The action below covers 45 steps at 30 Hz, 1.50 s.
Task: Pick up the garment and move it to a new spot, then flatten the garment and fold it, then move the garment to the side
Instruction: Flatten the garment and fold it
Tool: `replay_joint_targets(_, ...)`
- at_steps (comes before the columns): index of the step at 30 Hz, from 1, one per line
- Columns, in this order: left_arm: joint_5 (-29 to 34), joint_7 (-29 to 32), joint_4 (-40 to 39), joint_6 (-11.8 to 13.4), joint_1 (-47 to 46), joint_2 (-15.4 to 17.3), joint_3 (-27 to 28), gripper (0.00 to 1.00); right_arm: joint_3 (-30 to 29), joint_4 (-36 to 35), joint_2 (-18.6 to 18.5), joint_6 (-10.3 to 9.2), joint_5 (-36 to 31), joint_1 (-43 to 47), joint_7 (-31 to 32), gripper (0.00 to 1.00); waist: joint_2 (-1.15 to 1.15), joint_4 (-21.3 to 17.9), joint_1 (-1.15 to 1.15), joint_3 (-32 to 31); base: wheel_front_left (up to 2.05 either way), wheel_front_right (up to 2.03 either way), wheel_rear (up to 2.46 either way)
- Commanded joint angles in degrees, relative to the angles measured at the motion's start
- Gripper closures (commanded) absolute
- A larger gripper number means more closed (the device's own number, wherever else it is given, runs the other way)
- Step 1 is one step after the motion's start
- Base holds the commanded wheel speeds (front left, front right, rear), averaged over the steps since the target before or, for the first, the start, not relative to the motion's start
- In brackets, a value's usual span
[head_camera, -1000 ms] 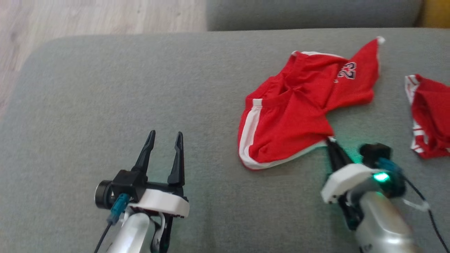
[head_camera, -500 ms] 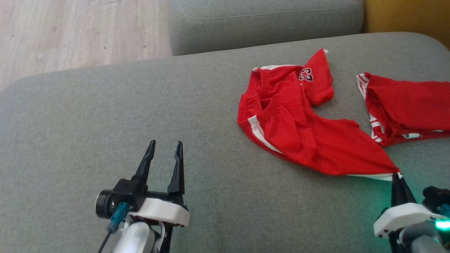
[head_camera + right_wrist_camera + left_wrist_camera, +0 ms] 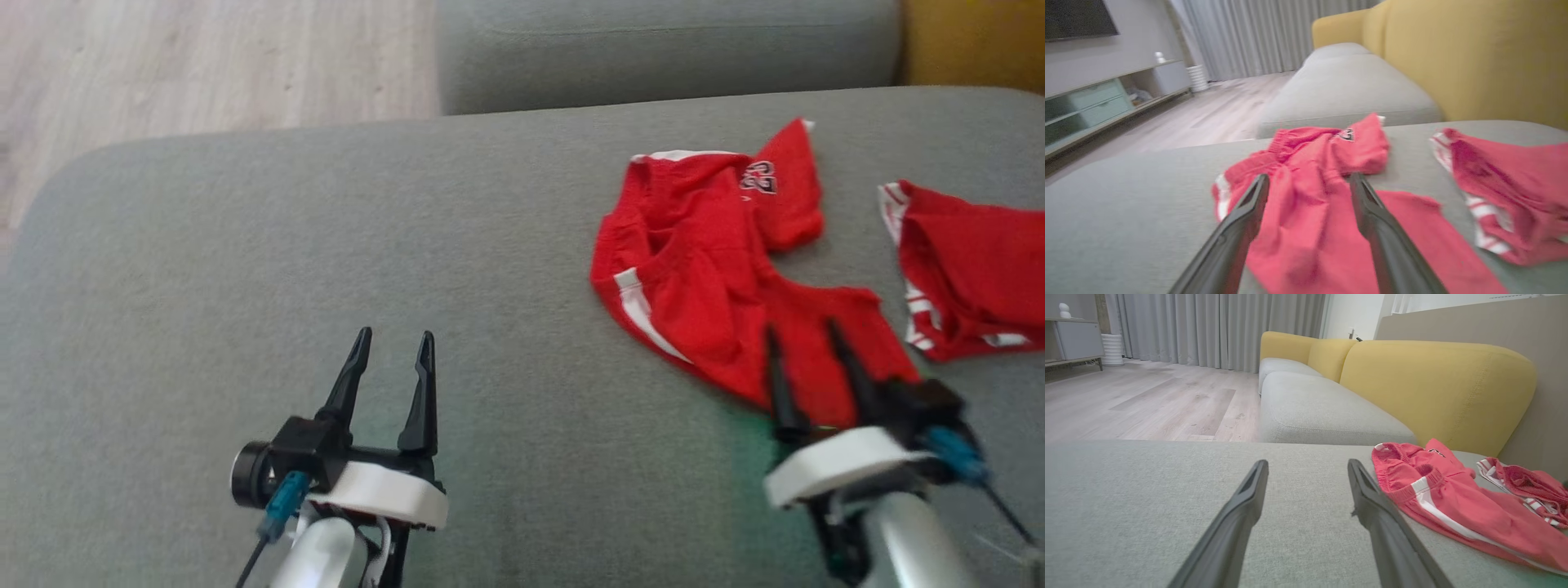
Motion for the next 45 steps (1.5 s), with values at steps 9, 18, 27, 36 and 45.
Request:
replay_joint_targets(9, -0.59, -0.55, -1.59, 0.17, -4.26, 0.08, 0.2, 0.0, 11.3, 2.35, -0.32, -0.04, -1.29, -9.4, 4.87, 0.0, 0.0, 5.46, 0.0, 4.58, 0.0, 0.0, 0.0)
replay_joint_targets(18, -1.61, -0.55, -1.72, 0.66, -6.97, 0.08, -2.0, 0.0, 10.59, 18.86, -0.32, -0.04, -0.81, -20.43, 7.33, 0.0, 0.0, 9.46, 0.0, 8.31, 0.0, 0.0, 0.0)
replay_joint_targets(27, -1.72, -0.55, -1.49, 1.05, -7.81, 0.08, -2.28, 0.0, 19.07, 27.36, -0.32, -0.04, 3.13, -24.89, 4.88, 1.0, 0.0, 9.28, 0.0, 8.78, 0.0, 0.0, 0.0)
replay_joint_targets(36, -1.36, -0.55, -0.86, 0.87, -7.65, 0.08, -2.07, 0.0, 38.31, 25.73, -0.31, -0.04, 13.84, -26.02, 1.3, 1.0, 0.0, 7.84, 0.0, 7.34, 0.0, 0.0, 0.0)
replay_joint_targets(45, -1.31, -0.55, -0.57, 0.77, -7.24, 0.08, -1.99, 0.0, 50.5, 25.65, -0.31, -0.04, 20.83, -27.28, 1.44, 1.0, 0.0, 7.63, 0.0, 6.4, 0.0, 0.0, 0.0)
